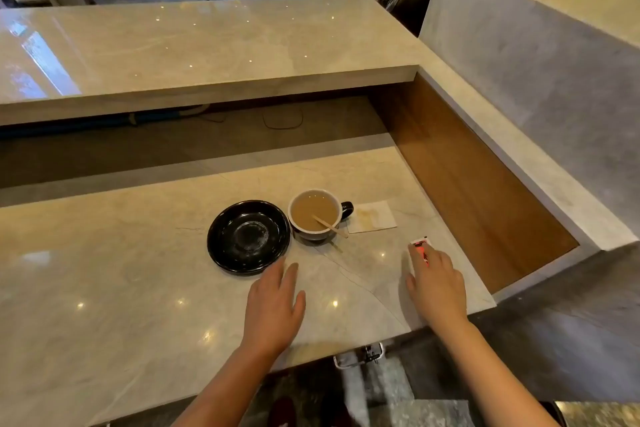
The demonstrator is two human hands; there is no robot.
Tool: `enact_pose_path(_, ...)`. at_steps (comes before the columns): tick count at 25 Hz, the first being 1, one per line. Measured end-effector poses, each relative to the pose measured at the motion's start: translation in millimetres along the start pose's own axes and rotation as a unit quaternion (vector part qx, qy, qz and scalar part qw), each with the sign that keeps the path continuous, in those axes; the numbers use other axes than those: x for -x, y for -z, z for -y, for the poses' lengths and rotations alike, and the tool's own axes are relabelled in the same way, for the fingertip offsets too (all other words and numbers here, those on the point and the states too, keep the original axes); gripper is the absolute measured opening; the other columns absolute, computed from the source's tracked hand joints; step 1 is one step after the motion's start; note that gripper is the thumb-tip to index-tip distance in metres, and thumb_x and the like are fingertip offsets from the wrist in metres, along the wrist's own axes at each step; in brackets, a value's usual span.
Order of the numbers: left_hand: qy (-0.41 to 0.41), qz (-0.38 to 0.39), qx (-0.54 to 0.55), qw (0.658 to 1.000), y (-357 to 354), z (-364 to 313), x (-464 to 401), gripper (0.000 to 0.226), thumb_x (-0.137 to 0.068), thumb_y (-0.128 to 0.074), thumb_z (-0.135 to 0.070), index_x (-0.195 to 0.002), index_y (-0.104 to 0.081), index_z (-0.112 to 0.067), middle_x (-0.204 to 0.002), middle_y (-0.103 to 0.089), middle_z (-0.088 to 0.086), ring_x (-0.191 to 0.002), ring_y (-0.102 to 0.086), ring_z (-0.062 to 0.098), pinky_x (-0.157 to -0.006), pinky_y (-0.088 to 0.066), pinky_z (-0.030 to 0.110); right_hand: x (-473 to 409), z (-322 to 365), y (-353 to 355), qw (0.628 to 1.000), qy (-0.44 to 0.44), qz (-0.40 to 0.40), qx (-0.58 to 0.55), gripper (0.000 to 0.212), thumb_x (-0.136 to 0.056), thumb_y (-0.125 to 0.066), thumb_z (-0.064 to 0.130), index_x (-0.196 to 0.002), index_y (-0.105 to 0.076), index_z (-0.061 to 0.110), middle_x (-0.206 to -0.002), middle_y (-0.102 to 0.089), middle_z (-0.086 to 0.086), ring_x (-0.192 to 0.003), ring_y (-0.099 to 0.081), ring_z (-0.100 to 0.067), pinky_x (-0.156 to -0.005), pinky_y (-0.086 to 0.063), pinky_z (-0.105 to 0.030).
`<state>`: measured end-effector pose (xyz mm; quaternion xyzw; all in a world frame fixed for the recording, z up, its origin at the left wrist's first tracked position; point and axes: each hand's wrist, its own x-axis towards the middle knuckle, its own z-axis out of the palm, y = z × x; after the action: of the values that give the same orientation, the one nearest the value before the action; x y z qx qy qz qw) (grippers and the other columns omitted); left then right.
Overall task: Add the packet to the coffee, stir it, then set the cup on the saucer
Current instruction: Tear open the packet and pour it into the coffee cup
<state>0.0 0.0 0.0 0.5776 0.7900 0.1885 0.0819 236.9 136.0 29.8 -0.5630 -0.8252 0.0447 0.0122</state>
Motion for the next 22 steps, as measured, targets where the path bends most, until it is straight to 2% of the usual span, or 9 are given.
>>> enact_pose_path(4,0.01,0.035,-0.044,0.998,-14,4,0,0.055,-0.088,-0.035,-0.041,-0.134,-0.047,-0.013,-0.141,-0.041,0.017,-0.129,-0.036,0.031,-0.1,-0.034,0.047,-9,-11,-6,1.0,-0.025,-0.013,0.013,0.035,-0.089,-0.052,0.023,-0.123,-0.052,0.012,-0.125,-0.059,-0.012,-0.107,-0.055,-0.03,-0.076,-0.05,-0.044)
enact_pose_path(7,0.013,0.032,-0.051,0.998,-21,10,3,0.058,-0.089,-0.029,-0.044,-0.139,-0.041,-0.016,-0.146,-0.035,0.014,-0.134,-0.028,0.028,-0.104,-0.025,0.044,-17,-13,-5,0.999,-0.035,-0.01,0.007,0.027,-0.093,-0.046,0.023,-0.117,-0.056,0.016,-0.116,-0.063,-0.009,-0.099,-0.058,-0.028,-0.077,-0.046,-0.042)
enact_pose_path(9,0.017,0.029,-0.057,0.998,-21,9,3,0.059,-0.089,-0.027,-0.045,-0.14,-0.039,-0.017,-0.148,-0.032,0.013,-0.135,-0.024,0.027,-0.106,-0.021,0.043,-24,-16,-1,0.998,-0.053,-0.006,-0.018,0.024,-0.091,-0.049,0.021,-0.112,-0.06,0.014,-0.109,-0.065,-0.01,-0.094,-0.06,-0.029,-0.076,-0.046,-0.041)
enact_pose_path(11,0.024,0.035,-0.057,0.997,-21,7,3,0.061,-0.089,-0.024,-0.046,-0.142,-0.035,-0.019,-0.15,-0.027,0.011,-0.137,-0.019,0.025,-0.108,-0.015,0.041,-31,-22,1,0.996,-0.068,-0.003,-0.063,0.026,-0.087,-0.056,0.017,-0.112,-0.061,0.01,-0.105,-0.064,-0.014,-0.09,-0.06,-0.032,-0.074,-0.049,-0.041)
enact_pose_path(16,0.029,0.031,-0.048,0.998,-24,8,6,0.063,-0.088,-0.019,-0.049,-0.145,-0.027,-0.023,-0.154,-0.017,0.007,-0.14,-0.008,0.019,-0.11,-0.008,0.038,-35,-29,2,0.973,-0.146,0.029,-0.175,0.047,-0.083,-0.066,0.017,-0.126,-0.051,0.008,-0.116,-0.064,-0.019,-0.103,-0.059,-0.035,-0.081,-0.054,-0.046)
enact_pose_path(19,0.027,0.035,-0.042,0.998,-23,10,6,0.064,-0.087,-0.019,-0.05,-0.146,-0.026,-0.024,-0.154,-0.016,0.005,-0.14,-0.006,0.017,-0.111,-0.007,0.037,-31,-22,-2,0.953,-0.164,0.0,-0.255,0.034,-0.084,-0.063,0.011,-0.117,-0.058,0.005,-0.111,-0.067,-0.021,-0.098,-0.061,-0.037,-0.076,-0.051,-0.043)
enact_pose_path(22,0.029,0.037,-0.039,0.998,-22,10,6,0.066,-0.086,-0.018,-0.052,-0.146,-0.024,-0.026,-0.155,-0.014,0.003,-0.14,-0.004,0.015,-0.111,-0.004,0.035,-29,-18,-6,0.917,-0.186,-0.016,-0.352,0.026,-0.085,-0.057,0.002,-0.111,-0.063,0.003,-0.108,-0.069,-0.02,-0.095,-0.062,-0.036,-0.077,-0.049,-0.037)
